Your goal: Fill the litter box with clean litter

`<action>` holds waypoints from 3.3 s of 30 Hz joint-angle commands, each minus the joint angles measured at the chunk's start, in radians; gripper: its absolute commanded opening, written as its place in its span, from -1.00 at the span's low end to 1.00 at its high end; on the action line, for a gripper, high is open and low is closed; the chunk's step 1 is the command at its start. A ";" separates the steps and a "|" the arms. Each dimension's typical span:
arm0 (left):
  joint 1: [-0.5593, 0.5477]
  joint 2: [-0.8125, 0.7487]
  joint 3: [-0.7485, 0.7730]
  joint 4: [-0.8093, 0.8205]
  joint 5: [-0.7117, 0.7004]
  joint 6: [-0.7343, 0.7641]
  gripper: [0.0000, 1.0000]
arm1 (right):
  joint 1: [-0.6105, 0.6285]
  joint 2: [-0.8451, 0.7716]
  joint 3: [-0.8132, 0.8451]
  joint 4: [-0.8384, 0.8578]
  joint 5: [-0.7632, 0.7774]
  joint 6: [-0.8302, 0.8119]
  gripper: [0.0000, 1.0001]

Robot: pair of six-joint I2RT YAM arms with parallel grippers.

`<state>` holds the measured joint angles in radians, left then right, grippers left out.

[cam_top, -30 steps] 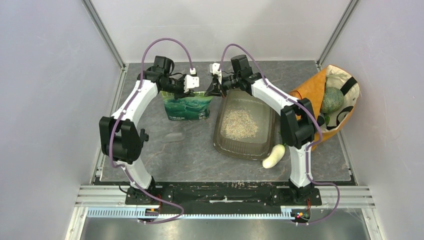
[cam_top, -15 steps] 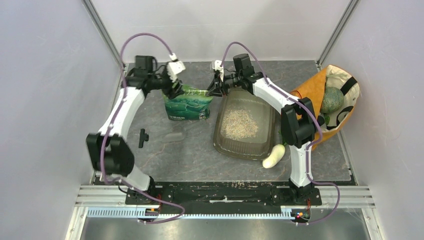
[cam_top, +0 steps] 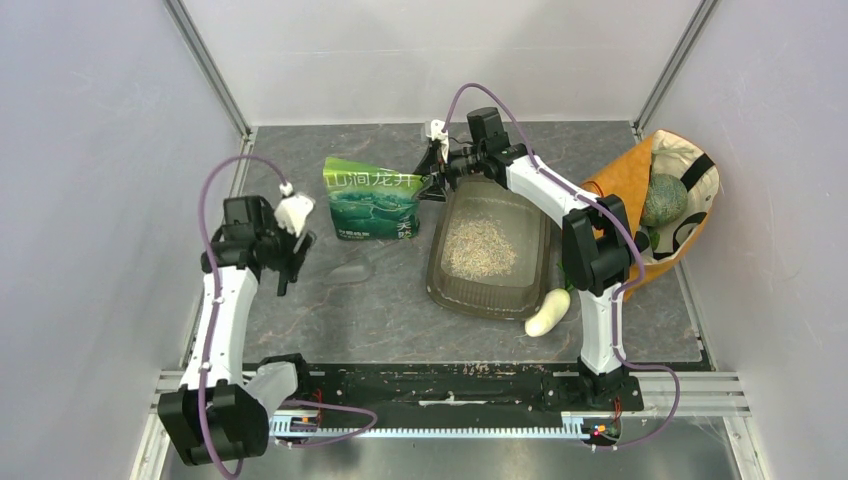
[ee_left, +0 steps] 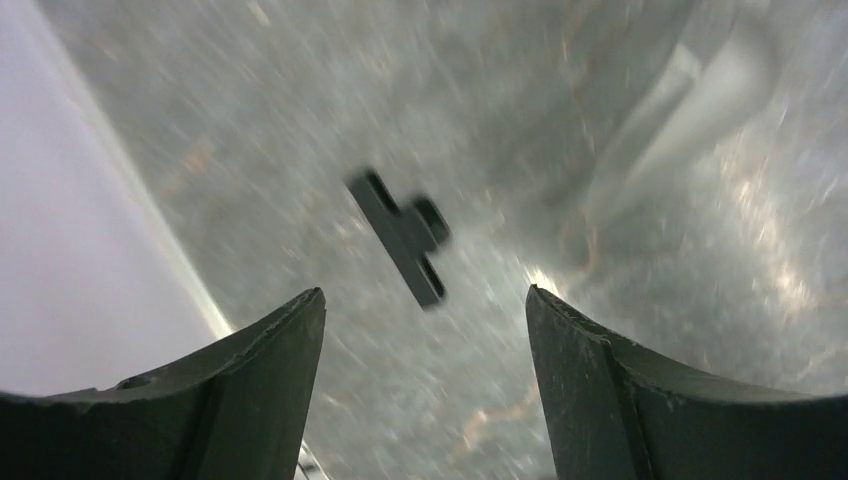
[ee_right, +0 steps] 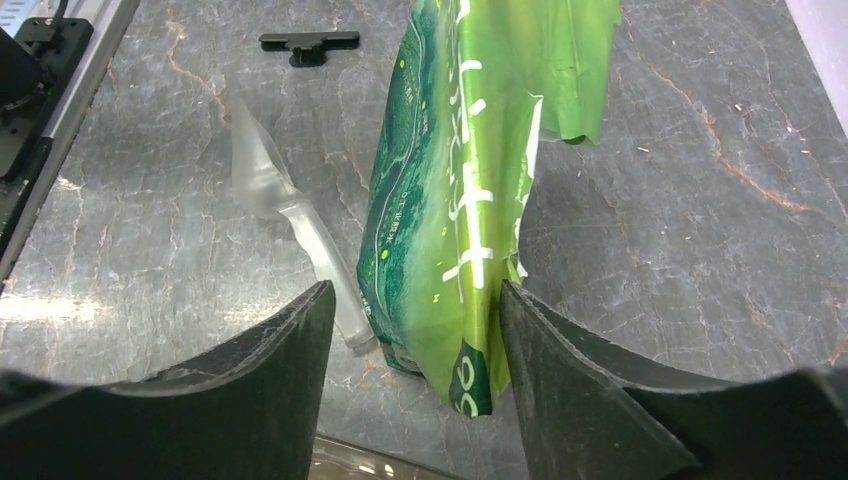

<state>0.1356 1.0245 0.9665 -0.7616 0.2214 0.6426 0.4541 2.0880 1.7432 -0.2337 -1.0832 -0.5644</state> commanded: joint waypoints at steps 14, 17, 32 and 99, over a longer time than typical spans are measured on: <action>-0.002 0.129 -0.278 0.259 -0.277 -0.027 0.60 | 0.004 0.044 0.073 0.062 0.015 0.077 0.62; -0.002 0.194 -0.267 0.290 -0.305 -0.036 0.57 | 0.002 0.049 0.081 0.063 0.025 0.082 0.74; -0.005 0.355 -0.253 0.392 -0.346 -0.066 0.38 | 0.003 0.090 0.126 0.074 0.031 0.114 0.72; -0.500 0.132 -0.100 0.076 0.249 0.066 -0.96 | 0.098 0.023 0.046 -0.398 0.011 -0.060 -1.00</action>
<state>-0.3607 1.1992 0.8742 -0.6926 0.4541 0.6670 0.5343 2.0621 1.6981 -0.4644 -1.1240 -0.5396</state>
